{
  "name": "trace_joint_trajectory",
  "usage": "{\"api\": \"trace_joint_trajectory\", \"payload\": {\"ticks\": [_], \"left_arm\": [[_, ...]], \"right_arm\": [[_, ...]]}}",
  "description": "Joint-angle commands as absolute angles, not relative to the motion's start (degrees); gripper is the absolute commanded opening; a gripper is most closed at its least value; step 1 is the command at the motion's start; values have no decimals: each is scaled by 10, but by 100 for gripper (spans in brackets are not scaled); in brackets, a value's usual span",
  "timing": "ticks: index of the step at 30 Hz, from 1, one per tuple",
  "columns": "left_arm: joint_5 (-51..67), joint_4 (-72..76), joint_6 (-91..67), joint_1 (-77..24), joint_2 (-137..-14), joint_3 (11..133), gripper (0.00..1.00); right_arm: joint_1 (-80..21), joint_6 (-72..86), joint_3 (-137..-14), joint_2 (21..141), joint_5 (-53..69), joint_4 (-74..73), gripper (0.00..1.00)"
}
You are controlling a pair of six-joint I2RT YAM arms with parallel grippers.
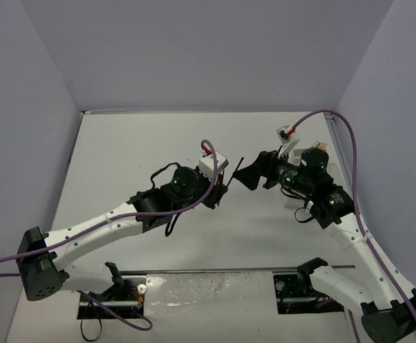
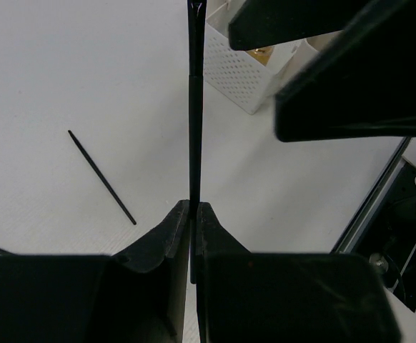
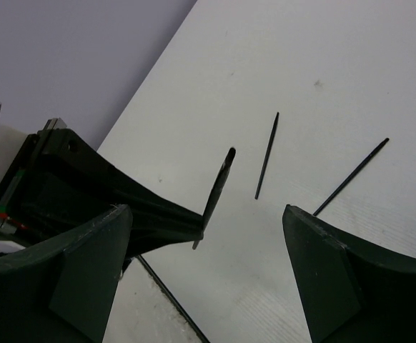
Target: Organize the makeup
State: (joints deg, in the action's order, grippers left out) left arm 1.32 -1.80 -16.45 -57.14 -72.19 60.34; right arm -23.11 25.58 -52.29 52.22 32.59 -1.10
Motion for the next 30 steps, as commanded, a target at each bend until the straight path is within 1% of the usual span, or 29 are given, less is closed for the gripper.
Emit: {"api": "trace_joint_trajectory", "payload": {"ticks": [1, 4, 5, 7, 11, 12, 14, 17, 20, 22, 23, 26, 28, 30], "left_arm": [[22, 49, -154, -587, -723, 640, 0], [27, 53, -155, -590, -726, 637, 0], [26, 58, -155, -592, -725, 635, 0], [23, 63, -155, -593, -724, 632, 0], [21, 66, -153, -593, -727, 634, 0], [21, 66, -153, -593, -727, 634, 0], [21, 69, -153, -593, -727, 635, 0], [22, 71, -152, -593, -728, 635, 0], [24, 70, -154, -593, -729, 634, 0], [22, 67, -157, -593, -729, 631, 1], [20, 66, -160, -592, -729, 629, 6], [9, 62, -171, -592, -727, 622, 26], [2, 52, -175, -591, -725, 620, 47], [-21, 34, -179, -588, -722, 621, 60]], "right_arm": [[-244, 265, -530, 543, 317, 63, 78], [-248, 263, -527, 550, 307, 66, 70], [-250, 263, -525, 552, 306, 67, 64], [-252, 263, -523, 553, 305, 68, 57], [-257, 264, -517, 550, 302, 68, 37], [-257, 263, -515, 549, 301, 69, 37], [-258, 263, -511, 547, 300, 69, 22], [-258, 262, -504, 546, 295, 69, 10], [-258, 260, -503, 543, 289, 68, 2], [-258, 257, -503, 540, 284, 66, 0], [-258, 255, -504, 538, 278, 65, 0], [-258, 247, -504, 525, 256, 59, 0], [-258, 237, -504, 510, 222, 50, 0], [-258, 225, -503, 497, 178, 32, 0]]}}
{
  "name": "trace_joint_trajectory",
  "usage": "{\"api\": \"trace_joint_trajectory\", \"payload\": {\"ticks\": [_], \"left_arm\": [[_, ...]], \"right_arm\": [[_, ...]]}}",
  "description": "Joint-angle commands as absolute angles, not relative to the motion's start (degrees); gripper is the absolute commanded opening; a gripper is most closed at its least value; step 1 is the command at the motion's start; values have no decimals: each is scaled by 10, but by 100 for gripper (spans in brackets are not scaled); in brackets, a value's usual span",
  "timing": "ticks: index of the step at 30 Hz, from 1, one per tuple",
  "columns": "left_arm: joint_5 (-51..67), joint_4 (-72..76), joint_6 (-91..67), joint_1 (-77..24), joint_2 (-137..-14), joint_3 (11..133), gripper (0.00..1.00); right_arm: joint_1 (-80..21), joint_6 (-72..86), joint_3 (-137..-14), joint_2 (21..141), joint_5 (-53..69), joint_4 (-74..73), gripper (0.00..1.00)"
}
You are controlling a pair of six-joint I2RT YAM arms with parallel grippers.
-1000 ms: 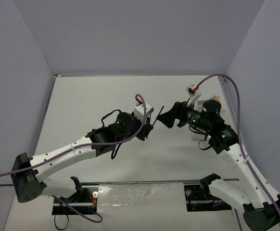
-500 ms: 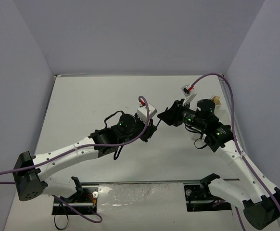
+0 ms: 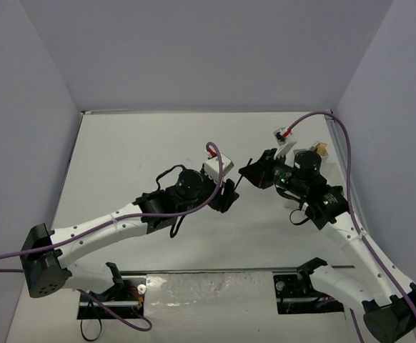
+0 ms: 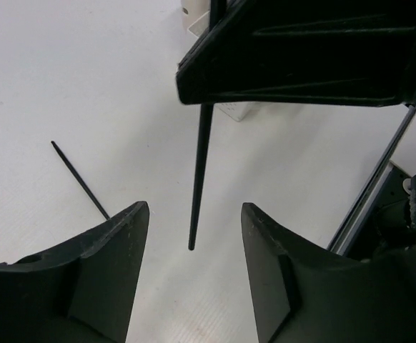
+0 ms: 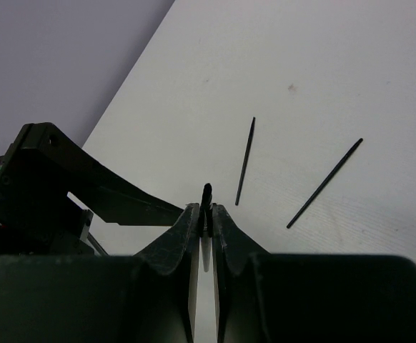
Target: Organize the makeup
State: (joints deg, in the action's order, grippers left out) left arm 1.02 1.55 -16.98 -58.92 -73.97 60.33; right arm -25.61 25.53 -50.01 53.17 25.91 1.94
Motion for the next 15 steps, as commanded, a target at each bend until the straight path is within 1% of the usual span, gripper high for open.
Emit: {"api": "trace_joint_trajectory", "payload": {"ticks": [1, 3, 5, 7, 11, 15], "left_arm": [[-30, 23, -182, -586, -721, 621, 66], [-57, -6, -194, -581, -716, 619, 78], [-77, -39, -208, -568, -707, 618, 86], [-90, -85, -234, -542, -699, 617, 93], [-65, -157, -289, -451, -672, 603, 96], [-54, -223, -305, -371, -632, 596, 97]], "right_arm": [[-258, 219, -503, 490, 152, 21, 0], [-258, 208, -498, 469, 68, -1, 0], [-258, 205, -495, 454, -2, -28, 0], [-258, 205, -492, 445, -101, -58, 0], [-258, 210, -487, 421, -237, -105, 0], [-257, 225, -495, 411, -366, -150, 0]]}}
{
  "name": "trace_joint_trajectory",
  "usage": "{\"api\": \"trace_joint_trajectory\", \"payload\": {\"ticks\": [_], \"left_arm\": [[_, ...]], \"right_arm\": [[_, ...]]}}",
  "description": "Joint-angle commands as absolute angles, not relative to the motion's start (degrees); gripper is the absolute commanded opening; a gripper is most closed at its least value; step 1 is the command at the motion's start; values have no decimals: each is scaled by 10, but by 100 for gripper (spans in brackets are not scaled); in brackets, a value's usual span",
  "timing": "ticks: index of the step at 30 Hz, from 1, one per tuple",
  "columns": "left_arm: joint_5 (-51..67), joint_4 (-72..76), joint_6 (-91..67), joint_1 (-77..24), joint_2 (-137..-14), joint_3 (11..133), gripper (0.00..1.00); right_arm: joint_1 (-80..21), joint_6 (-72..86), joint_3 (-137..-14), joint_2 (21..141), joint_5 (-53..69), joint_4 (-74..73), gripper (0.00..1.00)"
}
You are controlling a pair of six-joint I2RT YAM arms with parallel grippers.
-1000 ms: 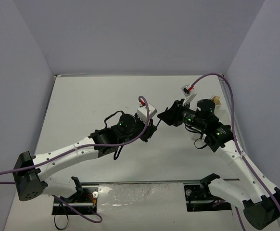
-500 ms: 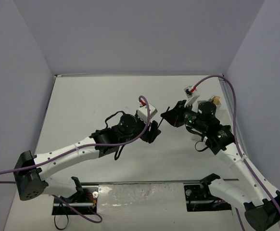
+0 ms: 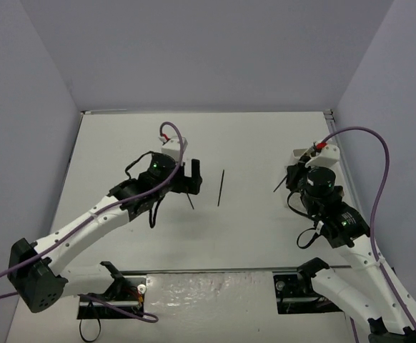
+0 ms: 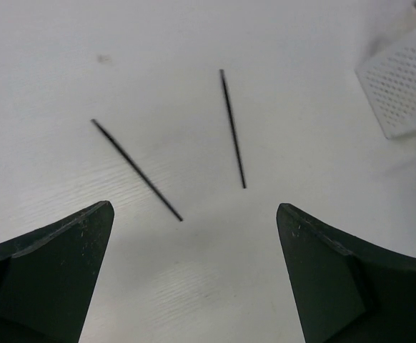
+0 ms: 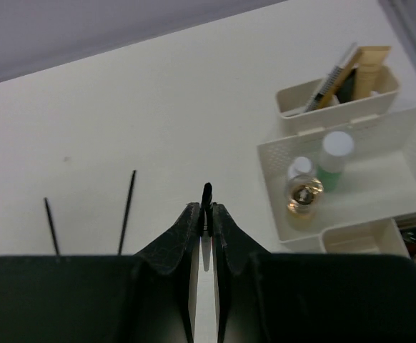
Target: Organize the makeup
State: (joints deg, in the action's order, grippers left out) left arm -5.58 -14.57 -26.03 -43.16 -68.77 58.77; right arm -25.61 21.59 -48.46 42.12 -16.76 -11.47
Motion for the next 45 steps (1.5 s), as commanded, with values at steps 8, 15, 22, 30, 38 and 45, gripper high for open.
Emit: {"api": "trace_joint_trajectory", "payload": {"ticks": [8, 15, 22, 30, 38, 45], "left_arm": [[11, -324, -270, -187, -600, 612, 97], [48, -320, -243, -122, -604, 588, 97], [66, -311, -250, -116, -603, 563, 97], [68, -312, -249, -111, -601, 561, 97], [78, -310, -250, -103, -602, 557, 97], [83, -308, -251, -99, -602, 555, 97]], "right_arm": [[-257, 254, -498, 398, -543, -192, 0], [-257, 267, -486, 421, -614, -172, 0], [-255, 253, -445, 440, -625, -90, 0], [-201, 239, -392, 467, -564, -6, 0], [-157, 249, -340, 458, -487, 28, 0], [-157, 253, -323, 446, -466, 27, 35]]}}
